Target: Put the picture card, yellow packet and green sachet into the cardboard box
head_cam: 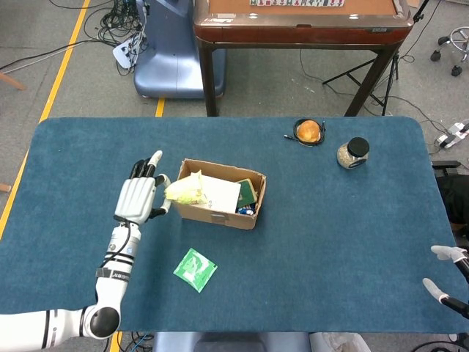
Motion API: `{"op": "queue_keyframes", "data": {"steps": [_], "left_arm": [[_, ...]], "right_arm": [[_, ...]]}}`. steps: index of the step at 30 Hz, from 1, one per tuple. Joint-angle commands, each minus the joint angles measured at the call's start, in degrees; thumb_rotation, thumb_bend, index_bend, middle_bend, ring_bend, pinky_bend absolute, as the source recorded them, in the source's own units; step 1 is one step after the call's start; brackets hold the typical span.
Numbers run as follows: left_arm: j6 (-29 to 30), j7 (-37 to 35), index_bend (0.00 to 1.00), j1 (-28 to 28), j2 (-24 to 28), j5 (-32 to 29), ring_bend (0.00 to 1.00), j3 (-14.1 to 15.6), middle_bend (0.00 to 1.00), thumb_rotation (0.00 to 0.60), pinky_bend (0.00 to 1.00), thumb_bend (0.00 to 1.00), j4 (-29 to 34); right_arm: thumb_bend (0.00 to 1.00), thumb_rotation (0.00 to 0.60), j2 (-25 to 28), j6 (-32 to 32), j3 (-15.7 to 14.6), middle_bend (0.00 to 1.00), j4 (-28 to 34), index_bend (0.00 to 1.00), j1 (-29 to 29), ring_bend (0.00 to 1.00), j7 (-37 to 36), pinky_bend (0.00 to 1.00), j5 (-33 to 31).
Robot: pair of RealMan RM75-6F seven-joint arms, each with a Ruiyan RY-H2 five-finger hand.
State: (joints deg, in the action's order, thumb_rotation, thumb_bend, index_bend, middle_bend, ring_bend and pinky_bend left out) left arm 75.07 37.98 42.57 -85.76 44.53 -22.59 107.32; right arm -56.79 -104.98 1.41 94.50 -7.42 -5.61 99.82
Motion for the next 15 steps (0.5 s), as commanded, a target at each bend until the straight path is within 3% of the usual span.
{"op": "queue_keyframes", "data": {"steps": [1, 4, 8, 15], "left_arm": [[-0.93, 2.02, 0.49, 2.8, -2.42, -2.94, 0.0, -1.24, 0.0, 0.6, 0.02, 0.39, -2.07], [-1.21, 2.88, 0.39, 4.2, -3.38, -4.05, 0.0, -1.25, 0.0, 0.6, 0.02, 0.37, -2.8], [-0.84, 3.55, 0.17, 5.02, -3.53, -4.54, 0.0, -0.6, 0.0, 0.6, 0.02, 0.2, -2.54], [2.8, 2.98, 0.11, 2.61, -0.43, -1.48, 0.0, 2.15, 0.0, 0.6, 0.02, 0.17, 3.41]], "right_arm": [[0.05, 0.6, 0.0, 0.08, -0.05, 0.48, -0.01, 0.39, 0.03, 0.36, 0.0, 0.42, 0.05], [0.05, 0.6, 0.02, 0.1, -0.07, 0.48, -0.01, 0.39, 0.07, 0.36, -0.05, 0.42, 0.13], [0.05, 0.6, 0.08, 0.05, -0.1, 0.48, -0.05, 0.39, 0.1, 0.36, -0.27, 0.42, 0.25], [0.05, 0.6, 0.09, 0.08, -0.07, 0.48, -0.22, 0.39, 0.14, 0.36, -0.63, 0.42, 0.04]]}}
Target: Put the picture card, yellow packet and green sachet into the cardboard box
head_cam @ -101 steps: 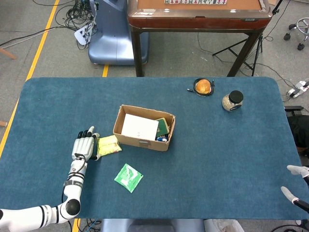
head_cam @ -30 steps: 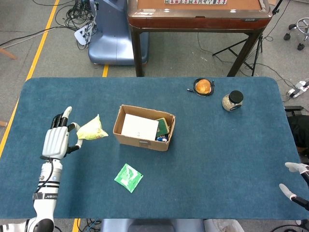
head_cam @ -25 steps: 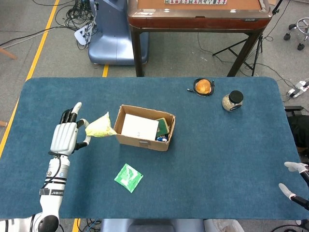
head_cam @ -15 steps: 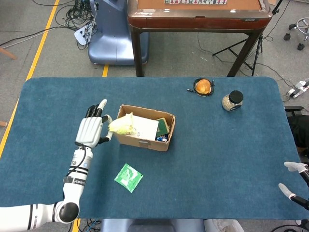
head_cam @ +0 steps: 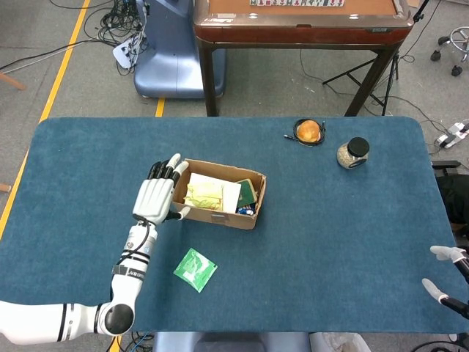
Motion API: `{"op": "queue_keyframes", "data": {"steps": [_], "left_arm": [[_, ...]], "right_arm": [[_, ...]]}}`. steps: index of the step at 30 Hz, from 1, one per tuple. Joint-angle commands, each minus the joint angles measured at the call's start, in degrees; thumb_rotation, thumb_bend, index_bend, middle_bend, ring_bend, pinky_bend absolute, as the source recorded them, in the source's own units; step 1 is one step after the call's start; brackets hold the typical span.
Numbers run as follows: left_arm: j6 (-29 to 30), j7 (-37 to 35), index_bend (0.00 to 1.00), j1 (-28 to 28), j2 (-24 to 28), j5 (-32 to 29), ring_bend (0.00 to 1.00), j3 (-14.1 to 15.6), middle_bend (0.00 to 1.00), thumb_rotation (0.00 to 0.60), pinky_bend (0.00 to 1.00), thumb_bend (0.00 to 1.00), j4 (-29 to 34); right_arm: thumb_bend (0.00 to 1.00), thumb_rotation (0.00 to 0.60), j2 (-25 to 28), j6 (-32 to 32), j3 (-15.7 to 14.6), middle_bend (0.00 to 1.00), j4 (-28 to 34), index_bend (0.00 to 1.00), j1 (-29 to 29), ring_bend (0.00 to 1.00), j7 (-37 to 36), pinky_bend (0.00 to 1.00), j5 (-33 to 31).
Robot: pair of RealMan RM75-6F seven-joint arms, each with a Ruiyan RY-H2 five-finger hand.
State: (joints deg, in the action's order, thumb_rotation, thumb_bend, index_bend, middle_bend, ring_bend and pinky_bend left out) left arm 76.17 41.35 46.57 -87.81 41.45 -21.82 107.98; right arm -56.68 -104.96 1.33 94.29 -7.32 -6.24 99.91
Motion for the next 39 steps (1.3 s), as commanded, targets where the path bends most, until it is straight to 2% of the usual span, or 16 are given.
{"op": "queue_keyframes", "data": {"steps": [1, 4, 10, 18, 21, 25, 29, 32, 36, 39], "left_arm": [[2.43, -0.59, 0.11, -2.17, 2.56, 2.45, 0.0, 2.12, 0.0, 0.6, 0.02, 0.17, 4.4], [3.81, -1.35, 0.11, -4.12, 4.81, 4.95, 0.0, 4.17, 0.0, 0.6, 0.02, 0.17, 8.1], [6.7, -2.72, 0.16, -9.13, 9.66, 11.99, 0.0, 10.54, 0.0, 0.6, 0.02, 0.17, 14.72], [8.04, -2.02, 0.19, -14.14, 14.04, 16.86, 0.0, 18.23, 0.0, 0.6, 0.02, 0.17, 18.88], [6.91, -3.84, 0.24, -15.51, 14.94, 20.16, 0.0, 20.79, 0.0, 0.6, 0.02, 0.17, 18.33], [2.51, -8.78, 0.3, -16.59, 17.4, 25.39, 0.0, 24.41, 0.0, 0.6, 0.02, 0.17, 16.24], [-4.16, -14.73, 0.31, -16.24, 21.6, 31.63, 0.0, 27.97, 0.0, 0.6, 0.02, 0.17, 12.85], [-7.7, -16.32, 0.29, -15.62, 24.03, 36.95, 0.0, 30.17, 0.0, 0.6, 0.02, 0.17, 9.58], [-8.35, -16.36, 0.26, -16.08, 23.66, 42.23, 0.0, 31.19, 0.0, 0.6, 0.07, 0.17, 6.03], [-10.04, -15.28, 0.22, -15.89, 23.29, 42.43, 0.0, 31.1, 0.0, 0.6, 0.14, 0.17, 4.96]], "right_arm": [[0.05, 0.6, -0.03, 0.16, 0.04, 0.48, -0.02, 0.39, 0.08, 0.36, 0.04, 0.42, -0.11], [0.05, 0.6, -0.09, 0.42, 0.04, 0.48, 0.02, 0.39, 0.2, 0.36, 0.23, 0.42, -0.17], [0.05, 0.6, -0.1, 0.78, 0.15, 0.48, 0.32, 0.39, 0.27, 0.36, 0.54, 0.42, -0.73], [0.05, 0.6, 0.19, -0.09, 0.49, 0.48, 0.37, 0.39, -0.28, 0.36, -0.09, 0.42, -1.69], [0.05, 0.6, 0.31, -0.53, 0.56, 0.48, 0.33, 0.39, -0.56, 0.36, -0.49, 0.42, -1.93], [0.05, 0.6, 0.44, -1.14, 0.54, 0.48, 0.23, 0.39, -0.91, 0.36, -0.82, 0.42, -1.86], [0.05, 0.6, 0.59, -1.7, 0.56, 0.48, 0.1, 0.39, -1.28, 0.36, -1.14, 0.42, -1.94], [0.05, 0.6, 0.68, -1.97, 0.62, 0.48, 0.05, 0.39, -1.48, 0.36, -1.5, 0.42, -2.12], [0.05, 0.6, 0.71, -2.26, 0.62, 0.48, 0.05, 0.39, -1.7, 0.36, -1.46, 0.42, -2.05], [0.05, 0.6, 0.68, -2.37, 0.54, 0.48, 0.11, 0.39, -1.82, 0.36, -1.19, 0.42, -1.83]]}}
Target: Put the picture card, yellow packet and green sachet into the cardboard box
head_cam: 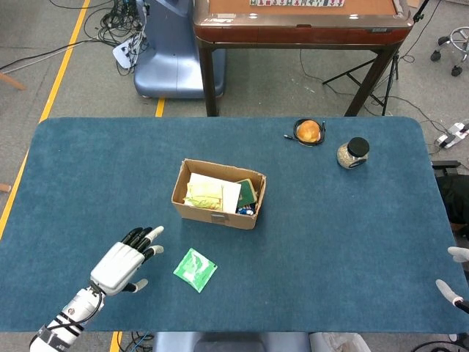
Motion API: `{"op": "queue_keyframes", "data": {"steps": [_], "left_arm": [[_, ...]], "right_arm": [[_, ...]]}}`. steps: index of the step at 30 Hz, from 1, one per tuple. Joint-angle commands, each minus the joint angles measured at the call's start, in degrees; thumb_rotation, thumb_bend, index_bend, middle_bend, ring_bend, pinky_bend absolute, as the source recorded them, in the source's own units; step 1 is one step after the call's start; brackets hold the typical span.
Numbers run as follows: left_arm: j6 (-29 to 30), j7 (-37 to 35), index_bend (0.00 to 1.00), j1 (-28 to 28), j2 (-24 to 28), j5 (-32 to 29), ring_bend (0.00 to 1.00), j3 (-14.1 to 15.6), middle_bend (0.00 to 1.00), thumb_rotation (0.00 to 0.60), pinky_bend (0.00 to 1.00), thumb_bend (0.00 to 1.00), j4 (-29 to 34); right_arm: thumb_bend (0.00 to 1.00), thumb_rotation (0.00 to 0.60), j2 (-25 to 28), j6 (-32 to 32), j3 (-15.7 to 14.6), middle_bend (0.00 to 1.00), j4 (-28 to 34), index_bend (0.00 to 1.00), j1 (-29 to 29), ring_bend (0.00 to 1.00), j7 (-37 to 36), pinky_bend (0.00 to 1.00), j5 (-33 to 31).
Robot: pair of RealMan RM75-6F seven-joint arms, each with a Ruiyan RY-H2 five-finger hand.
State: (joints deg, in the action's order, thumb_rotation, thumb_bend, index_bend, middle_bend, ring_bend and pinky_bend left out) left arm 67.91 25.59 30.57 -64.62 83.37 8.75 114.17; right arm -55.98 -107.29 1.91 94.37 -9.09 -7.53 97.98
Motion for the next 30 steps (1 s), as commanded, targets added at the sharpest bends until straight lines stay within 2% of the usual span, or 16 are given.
{"op": "queue_keyframes", "data": {"steps": [1, 5, 10, 12, 15, 17, 30], "left_arm": [[-2.81, 1.58, 0.19, 0.38, 0.01, -0.21, 0.0, 0.35, 0.0, 0.6, 0.17, 0.17, -1.24], [-5.82, 5.58, 0.11, 1.55, -1.17, -1.94, 0.0, -0.56, 0.0, 0.6, 0.32, 0.17, -1.6], [-9.07, 10.37, 0.11, 3.01, -3.44, -4.82, 0.0, -1.76, 0.0, 0.6, 0.32, 0.17, -2.7], [-10.58, 12.33, 0.12, 3.66, -4.58, -7.11, 0.0, -2.24, 0.0, 0.6, 0.3, 0.17, -2.86], [-11.81, 16.0, 0.12, 4.5, -6.48, -11.04, 0.0, -2.96, 0.0, 0.6, 0.15, 0.17, -2.64], [-12.53, 18.0, 0.12, 5.19, -7.91, -12.97, 0.0, -3.34, 0.0, 0.6, 0.1, 0.17, -2.56], [-12.19, 28.97, 0.18, 9.16, -14.9, -23.83, 0.0, -4.39, 0.0, 0.6, 0.07, 0.17, -2.45]], "right_arm": [[0.05, 0.6, 0.0, -0.05, -0.1, 0.48, 0.06, 0.39, -0.08, 0.36, 0.15, 0.42, 0.22], [0.05, 0.6, 0.43, -0.15, -0.78, 0.48, -0.01, 0.39, -0.18, 0.36, -0.7, 0.42, 1.56], [0.05, 0.6, 0.49, -1.43, -1.3, 0.48, -0.55, 0.39, -0.78, 0.36, -0.99, 0.42, 3.01], [0.05, 0.6, 0.34, -2.39, -1.32, 0.48, -0.75, 0.39, -1.14, 0.36, -1.13, 0.42, 3.5], [0.05, 0.6, 0.03, -4.27, -1.35, 0.48, -1.42, 0.39, -1.82, 0.36, -1.72, 0.42, 4.36], [0.05, 0.6, -0.15, -5.54, -1.46, 0.48, -1.91, 0.39, -2.43, 0.36, -1.99, 0.42, 4.83], [0.05, 0.6, -1.41, -12.95, -2.08, 0.48, -5.26, 0.39, -5.44, 0.36, -4.82, 0.42, 8.46]]}}
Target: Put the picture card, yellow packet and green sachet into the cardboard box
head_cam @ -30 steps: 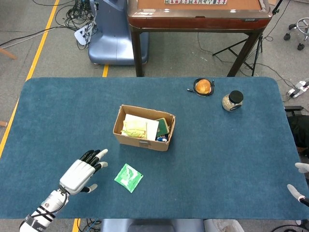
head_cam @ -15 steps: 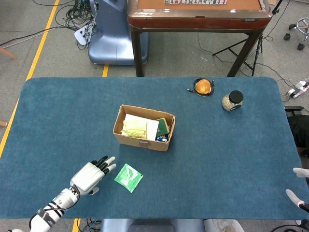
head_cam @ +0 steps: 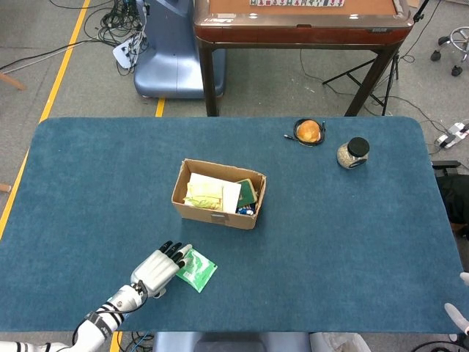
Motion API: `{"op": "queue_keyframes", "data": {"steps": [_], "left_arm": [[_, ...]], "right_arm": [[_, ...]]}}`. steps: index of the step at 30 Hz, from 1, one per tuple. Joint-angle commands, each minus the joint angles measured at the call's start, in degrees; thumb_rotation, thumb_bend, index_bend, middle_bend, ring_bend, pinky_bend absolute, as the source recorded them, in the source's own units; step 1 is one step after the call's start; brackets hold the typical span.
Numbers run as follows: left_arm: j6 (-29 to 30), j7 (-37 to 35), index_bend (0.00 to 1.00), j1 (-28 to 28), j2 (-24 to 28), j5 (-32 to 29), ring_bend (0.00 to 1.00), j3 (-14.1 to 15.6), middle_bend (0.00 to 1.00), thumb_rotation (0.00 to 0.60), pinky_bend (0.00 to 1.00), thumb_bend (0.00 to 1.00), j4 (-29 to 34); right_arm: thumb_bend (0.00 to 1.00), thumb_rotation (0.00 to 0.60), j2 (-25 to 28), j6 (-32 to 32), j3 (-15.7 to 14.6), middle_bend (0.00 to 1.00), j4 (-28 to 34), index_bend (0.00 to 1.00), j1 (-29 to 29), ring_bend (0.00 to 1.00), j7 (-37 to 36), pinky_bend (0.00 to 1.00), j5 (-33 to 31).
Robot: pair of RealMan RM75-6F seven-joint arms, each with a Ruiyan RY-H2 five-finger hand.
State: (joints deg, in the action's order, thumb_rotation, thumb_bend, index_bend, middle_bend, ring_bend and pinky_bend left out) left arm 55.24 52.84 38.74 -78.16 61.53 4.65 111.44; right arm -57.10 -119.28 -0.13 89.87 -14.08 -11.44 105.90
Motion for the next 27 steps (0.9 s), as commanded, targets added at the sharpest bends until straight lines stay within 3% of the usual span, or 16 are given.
{"op": "queue_keyframes", "data": {"steps": [1, 11, 27], "left_arm": [[0.69, 2.41, 0.18, 1.42, -1.86, -2.98, 0.0, -0.48, 0.0, 0.6, 0.06, 0.17, 0.63], [1.76, 5.06, 0.21, 4.68, -4.94, -8.7, 0.0, -1.19, 0.0, 0.6, 0.05, 0.17, 0.44], [1.96, 1.9, 0.23, 7.86, -8.05, -13.39, 0.0, -2.08, 0.0, 0.6, 0.05, 0.17, -3.94]], "right_arm": [[0.05, 0.6, -0.38, -1.59, -0.05, 0.48, -1.18, 0.39, -0.62, 0.36, -1.44, 0.42, 0.81], [0.05, 0.6, -1.65, -6.49, 0.55, 0.48, -4.5, 0.39, -2.07, 0.36, -4.72, 0.42, 1.28], [0.05, 0.6, -1.6, -6.64, 1.03, 0.48, -4.91, 0.39, -2.16, 0.36, -6.25, 0.42, 0.34]]}}
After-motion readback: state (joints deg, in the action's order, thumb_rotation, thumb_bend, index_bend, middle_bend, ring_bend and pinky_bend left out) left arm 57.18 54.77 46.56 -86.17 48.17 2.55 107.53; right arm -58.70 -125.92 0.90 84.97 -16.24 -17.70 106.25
